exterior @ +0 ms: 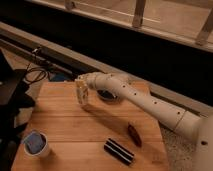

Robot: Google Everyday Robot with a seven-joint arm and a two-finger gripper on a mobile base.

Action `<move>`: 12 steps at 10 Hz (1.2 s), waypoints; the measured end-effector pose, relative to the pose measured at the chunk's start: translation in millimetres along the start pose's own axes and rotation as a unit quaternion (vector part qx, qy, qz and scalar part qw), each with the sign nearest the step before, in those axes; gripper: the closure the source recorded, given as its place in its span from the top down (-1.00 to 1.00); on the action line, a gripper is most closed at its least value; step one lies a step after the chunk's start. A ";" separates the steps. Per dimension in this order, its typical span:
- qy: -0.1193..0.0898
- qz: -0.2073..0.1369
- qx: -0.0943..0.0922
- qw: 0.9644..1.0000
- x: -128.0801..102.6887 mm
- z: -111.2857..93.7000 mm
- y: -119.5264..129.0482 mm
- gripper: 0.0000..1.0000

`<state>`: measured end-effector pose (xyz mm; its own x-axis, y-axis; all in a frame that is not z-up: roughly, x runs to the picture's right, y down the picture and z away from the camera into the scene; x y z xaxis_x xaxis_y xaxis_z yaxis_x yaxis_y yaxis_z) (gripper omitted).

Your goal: Stand the bottle upright

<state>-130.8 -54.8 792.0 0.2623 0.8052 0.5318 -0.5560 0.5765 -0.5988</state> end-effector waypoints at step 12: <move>0.056 0.016 0.007 0.998 42.4 16.2 -11.5 0.60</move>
<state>-126.0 -29.5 831.1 0.3307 0.8342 0.4413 -0.5762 0.5488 -0.6057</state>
